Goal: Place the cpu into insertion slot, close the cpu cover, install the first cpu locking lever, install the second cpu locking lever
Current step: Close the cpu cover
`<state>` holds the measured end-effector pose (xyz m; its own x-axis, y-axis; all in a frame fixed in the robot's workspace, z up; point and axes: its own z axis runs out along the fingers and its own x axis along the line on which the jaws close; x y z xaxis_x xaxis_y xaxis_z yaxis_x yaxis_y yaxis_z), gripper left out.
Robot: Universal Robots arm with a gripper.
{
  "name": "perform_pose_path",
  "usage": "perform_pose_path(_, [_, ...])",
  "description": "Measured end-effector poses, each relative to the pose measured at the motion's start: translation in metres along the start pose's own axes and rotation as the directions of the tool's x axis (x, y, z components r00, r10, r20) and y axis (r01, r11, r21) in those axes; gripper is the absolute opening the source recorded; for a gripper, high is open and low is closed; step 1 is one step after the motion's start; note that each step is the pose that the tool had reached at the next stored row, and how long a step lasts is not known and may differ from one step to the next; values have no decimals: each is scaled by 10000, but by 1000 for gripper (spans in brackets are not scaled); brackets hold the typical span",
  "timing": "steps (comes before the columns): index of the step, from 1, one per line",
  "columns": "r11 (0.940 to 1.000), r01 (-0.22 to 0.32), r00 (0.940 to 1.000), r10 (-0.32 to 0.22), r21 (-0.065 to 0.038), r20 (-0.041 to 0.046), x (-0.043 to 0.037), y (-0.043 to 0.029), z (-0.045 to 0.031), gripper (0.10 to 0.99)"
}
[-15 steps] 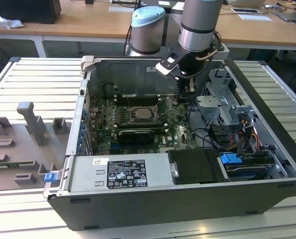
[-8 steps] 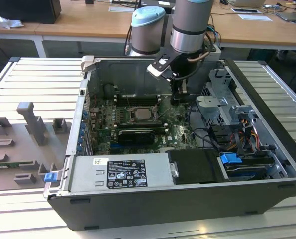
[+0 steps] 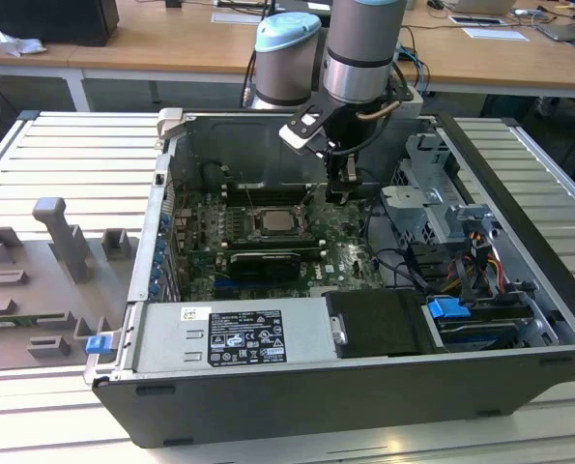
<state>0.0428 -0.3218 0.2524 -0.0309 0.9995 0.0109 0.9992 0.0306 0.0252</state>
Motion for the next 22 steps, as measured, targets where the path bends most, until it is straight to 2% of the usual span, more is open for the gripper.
perform_pose_path(6, [10000,-1,10000,1,0,-1,2,-61,-1,106])
perform_pose_path(22, [10000,-1,10000,1,0,0,5,-158,-4,106])
